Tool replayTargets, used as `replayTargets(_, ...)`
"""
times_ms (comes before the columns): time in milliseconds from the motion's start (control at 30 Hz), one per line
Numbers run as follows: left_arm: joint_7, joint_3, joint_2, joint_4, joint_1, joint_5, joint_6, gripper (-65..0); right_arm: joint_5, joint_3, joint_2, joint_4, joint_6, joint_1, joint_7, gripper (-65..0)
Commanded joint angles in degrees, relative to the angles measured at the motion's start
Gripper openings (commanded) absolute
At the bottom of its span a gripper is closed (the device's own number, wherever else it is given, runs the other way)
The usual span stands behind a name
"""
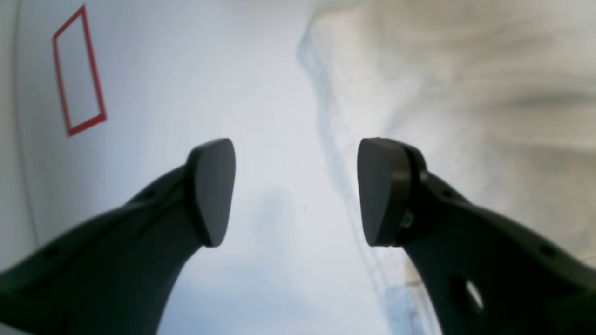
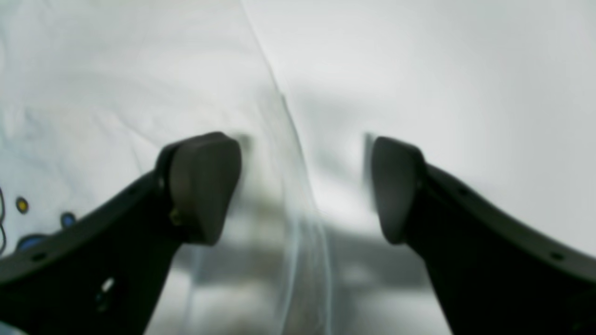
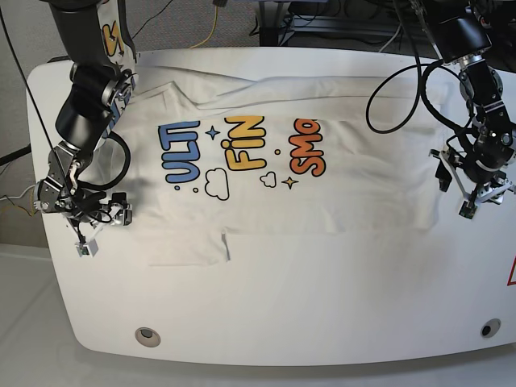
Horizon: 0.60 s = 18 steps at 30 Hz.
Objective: Fold the T-shirt properly
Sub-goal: 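Move both open grippers over the shirt's side edge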
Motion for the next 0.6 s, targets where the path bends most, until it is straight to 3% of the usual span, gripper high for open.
replayTargets(0, -0.7, -0.2, -0.9, 0.9, -0.9, 1.4, 0.1, -25.8, 0.3, 0.2, 0.7, 0.0, 0.1, 1.3, 1.2, -19.7)
replayTargets(567, -1.1, -0.2, -1.2, 0.7, -1.1, 2.1, 0.2, -25.7, 0.3, 0.1, -2.5, 1.3, 0.1, -4.2, 1.2, -19.9)
